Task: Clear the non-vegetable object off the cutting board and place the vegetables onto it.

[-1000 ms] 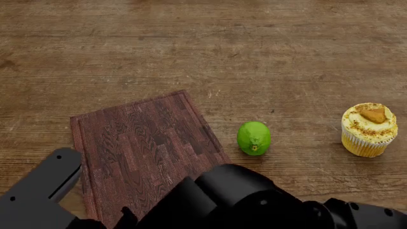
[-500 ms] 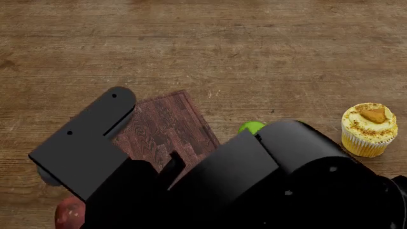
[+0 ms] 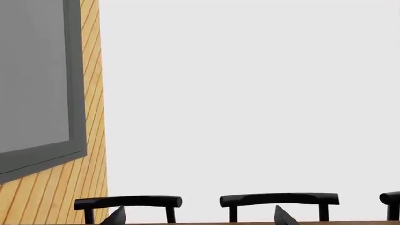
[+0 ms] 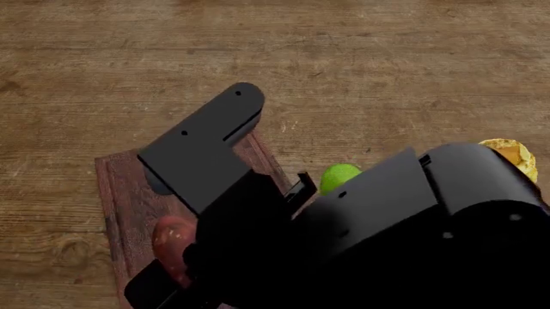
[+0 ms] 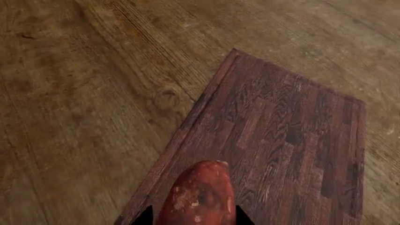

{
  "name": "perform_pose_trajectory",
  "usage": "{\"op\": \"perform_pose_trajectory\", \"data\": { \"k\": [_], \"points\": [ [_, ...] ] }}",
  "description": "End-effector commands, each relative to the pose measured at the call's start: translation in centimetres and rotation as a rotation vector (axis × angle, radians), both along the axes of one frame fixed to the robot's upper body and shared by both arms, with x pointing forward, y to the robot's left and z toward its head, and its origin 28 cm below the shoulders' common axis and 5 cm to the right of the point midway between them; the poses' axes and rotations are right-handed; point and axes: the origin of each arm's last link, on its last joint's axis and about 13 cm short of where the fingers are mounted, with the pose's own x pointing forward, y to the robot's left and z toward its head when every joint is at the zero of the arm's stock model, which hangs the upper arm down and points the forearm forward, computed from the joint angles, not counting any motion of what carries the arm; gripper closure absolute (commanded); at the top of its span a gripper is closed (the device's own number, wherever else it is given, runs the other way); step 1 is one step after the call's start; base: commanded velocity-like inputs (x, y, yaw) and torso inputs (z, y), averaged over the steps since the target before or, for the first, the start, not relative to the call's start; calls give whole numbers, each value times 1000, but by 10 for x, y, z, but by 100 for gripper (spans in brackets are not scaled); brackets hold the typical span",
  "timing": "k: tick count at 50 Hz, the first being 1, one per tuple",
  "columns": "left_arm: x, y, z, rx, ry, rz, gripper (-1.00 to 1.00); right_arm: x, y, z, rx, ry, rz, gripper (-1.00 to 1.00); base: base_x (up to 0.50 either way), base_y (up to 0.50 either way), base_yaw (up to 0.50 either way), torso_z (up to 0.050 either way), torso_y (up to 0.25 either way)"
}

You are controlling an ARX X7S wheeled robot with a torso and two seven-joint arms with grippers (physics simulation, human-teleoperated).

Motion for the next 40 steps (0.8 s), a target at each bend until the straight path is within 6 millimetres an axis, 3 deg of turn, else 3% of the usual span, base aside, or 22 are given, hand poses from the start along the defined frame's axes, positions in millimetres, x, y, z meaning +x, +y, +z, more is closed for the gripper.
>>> {"op": "perform_pose_trajectory", "data": {
  "k": [1, 8, 22, 23, 35, 40],
  "points": [
    [1, 0, -1, 3, 3, 1, -100, 12, -7, -19, -2, 25, -35, 100, 0, 0, 0, 0, 0],
    [2, 2, -1, 7, 6, 11, -100, 19, -9, -32, -10, 49, -45, 100, 0, 0, 0, 0, 0],
    [2, 2, -1, 6, 4, 10, -100, 25, -7, -41, 17, 81, -38, 100, 0, 0, 0, 0, 0],
    [1, 2, 0, 6, 3, 9, -100, 25, -7, -41, 18, 85, -40, -100, 0, 0, 0, 0, 0],
    [1, 2, -1, 1, 4, 10, -100, 21, -5, -35, 15, 74, -35, -100, 0, 0, 0, 0, 0],
    [1, 3, -1, 0, 3, 10, -100, 17, -4, -21, 14, 33, -25, -100, 0, 0, 0, 0, 0]
  ]
}}
